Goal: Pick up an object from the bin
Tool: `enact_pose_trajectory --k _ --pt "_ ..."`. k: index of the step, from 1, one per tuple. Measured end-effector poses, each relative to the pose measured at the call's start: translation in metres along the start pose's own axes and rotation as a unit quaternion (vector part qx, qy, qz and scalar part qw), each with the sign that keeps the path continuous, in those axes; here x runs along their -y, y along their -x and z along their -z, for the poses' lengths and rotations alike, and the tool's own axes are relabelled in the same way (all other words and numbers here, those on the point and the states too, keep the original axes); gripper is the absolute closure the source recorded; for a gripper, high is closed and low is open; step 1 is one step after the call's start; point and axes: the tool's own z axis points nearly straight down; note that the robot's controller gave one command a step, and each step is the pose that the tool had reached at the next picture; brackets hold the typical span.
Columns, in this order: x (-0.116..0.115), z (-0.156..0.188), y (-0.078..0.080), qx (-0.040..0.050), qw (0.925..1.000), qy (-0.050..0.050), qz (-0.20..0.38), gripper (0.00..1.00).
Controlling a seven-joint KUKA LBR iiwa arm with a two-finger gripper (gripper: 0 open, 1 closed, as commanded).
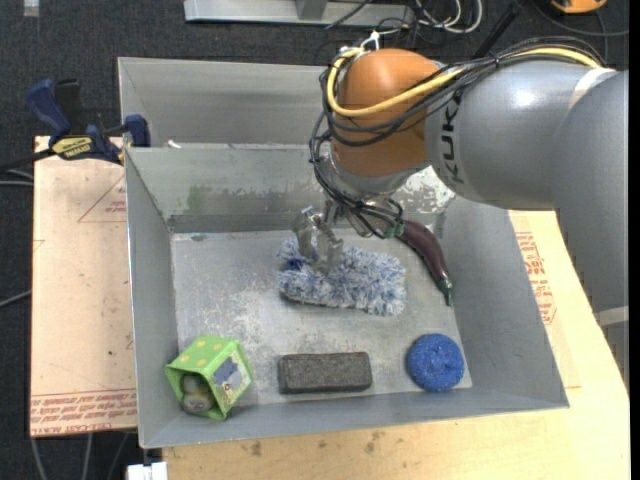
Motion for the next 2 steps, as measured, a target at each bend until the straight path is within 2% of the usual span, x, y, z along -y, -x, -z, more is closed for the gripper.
enact_pose_trajectory --k 1,2 --pt "-0.013 0.013 -0.002 0.0028 1.0 -0.001 0.005 1.0" --pt "-0.014 0.027 -0.002 0.0002 1.0 0.0 0.01 1.0"
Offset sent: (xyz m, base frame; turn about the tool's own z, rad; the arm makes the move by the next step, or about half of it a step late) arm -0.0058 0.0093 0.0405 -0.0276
